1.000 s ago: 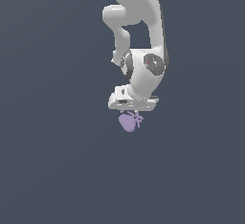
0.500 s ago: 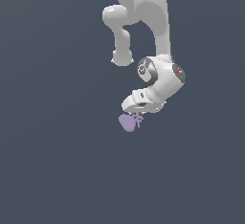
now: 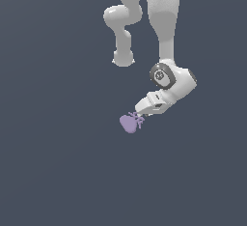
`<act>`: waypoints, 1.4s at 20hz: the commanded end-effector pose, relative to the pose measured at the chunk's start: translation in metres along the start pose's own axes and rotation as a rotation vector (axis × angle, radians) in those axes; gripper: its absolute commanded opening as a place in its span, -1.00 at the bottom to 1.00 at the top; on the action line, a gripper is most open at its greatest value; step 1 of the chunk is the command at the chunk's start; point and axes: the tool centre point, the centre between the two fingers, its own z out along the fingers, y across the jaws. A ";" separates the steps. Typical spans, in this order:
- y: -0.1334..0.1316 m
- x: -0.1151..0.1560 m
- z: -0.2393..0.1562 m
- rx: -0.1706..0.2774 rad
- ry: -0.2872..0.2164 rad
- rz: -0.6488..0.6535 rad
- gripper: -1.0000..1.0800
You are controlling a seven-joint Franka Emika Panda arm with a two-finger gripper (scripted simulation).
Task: Pick up the object and move it to a goal position.
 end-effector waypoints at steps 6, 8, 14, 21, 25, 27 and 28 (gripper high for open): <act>-0.018 0.003 -0.002 -0.084 0.044 -0.053 0.23; -0.021 0.004 -0.002 -0.095 0.051 -0.060 0.23; -0.022 0.004 -0.002 -0.100 0.054 -0.064 0.23; -0.020 0.005 0.023 -0.103 0.056 -0.066 0.23; -0.020 0.005 0.028 -0.103 0.056 -0.067 -1.00; -0.020 0.005 0.028 -0.103 0.056 -0.067 -1.00; -0.020 0.005 0.028 -0.103 0.056 -0.067 -1.00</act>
